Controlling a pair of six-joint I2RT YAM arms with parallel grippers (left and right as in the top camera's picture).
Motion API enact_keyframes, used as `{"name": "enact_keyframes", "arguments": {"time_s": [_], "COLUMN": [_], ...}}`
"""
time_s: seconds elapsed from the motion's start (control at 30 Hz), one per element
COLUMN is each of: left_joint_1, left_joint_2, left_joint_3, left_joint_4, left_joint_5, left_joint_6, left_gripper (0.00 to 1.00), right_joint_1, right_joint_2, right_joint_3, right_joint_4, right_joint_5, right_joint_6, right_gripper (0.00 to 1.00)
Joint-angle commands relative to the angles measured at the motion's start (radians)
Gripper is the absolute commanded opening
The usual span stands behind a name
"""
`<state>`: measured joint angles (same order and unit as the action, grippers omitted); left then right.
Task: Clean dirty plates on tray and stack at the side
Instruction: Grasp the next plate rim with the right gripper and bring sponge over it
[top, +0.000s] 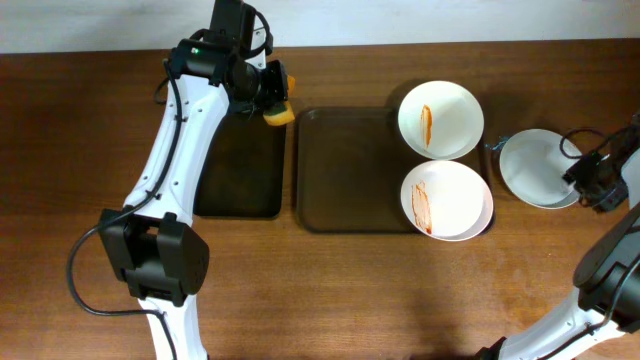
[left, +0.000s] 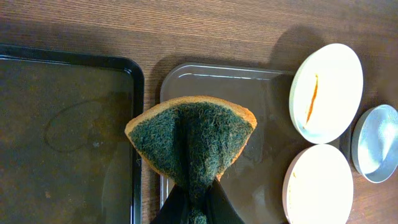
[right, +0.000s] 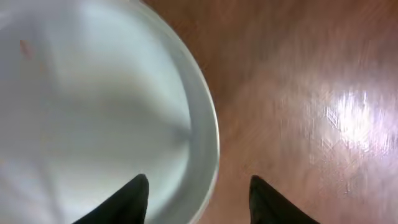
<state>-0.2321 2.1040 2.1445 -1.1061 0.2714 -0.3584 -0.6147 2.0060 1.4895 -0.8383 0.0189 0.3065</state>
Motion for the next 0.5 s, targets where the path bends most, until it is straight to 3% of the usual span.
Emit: {"name": "enact_keyframes", "arguments": {"time_s": [0.0,0.07,0.2,0.33,0.47], "left_joint_1": [-0.007,-0.008,-0.007,-0.007,-0.007], "left_joint_2": [0.011,0.011,0.011,0.011,0.011], "left_joint_3": [0.001,0.001,0.001,0.001,0.001], "left_joint_4": [0.007,0.011,0.033,0.040,0.040], "left_joint_5": [-0.006,-0.006,-0.006,-0.006,-0.006], "left_joint_6": [0.008,0.008,0.008,0.008,0.009], "left_gripper": [0.00,0.00,0.00,0.00,0.00], "right_joint_1": [0.000,0.027,0.137,0.259,0.296], "right_joint_2": [-0.003,-0.042,-0.066,-0.066,-0.066], "right_joint_3": [0.109,0.255,0.238,0.037,-0.129], "right_joint_4": [-0.137,-0.347,-0.505,-0.482,-0.345], "right_joint_5": [-0.112,-0.298,-0.370,-0.245,-0.206], "right_joint_6": [-0.009,-0.109,-0.262,-0.280,-0.242], "right_gripper": [0.51,0.51,0.52,0.44,0.39]}}
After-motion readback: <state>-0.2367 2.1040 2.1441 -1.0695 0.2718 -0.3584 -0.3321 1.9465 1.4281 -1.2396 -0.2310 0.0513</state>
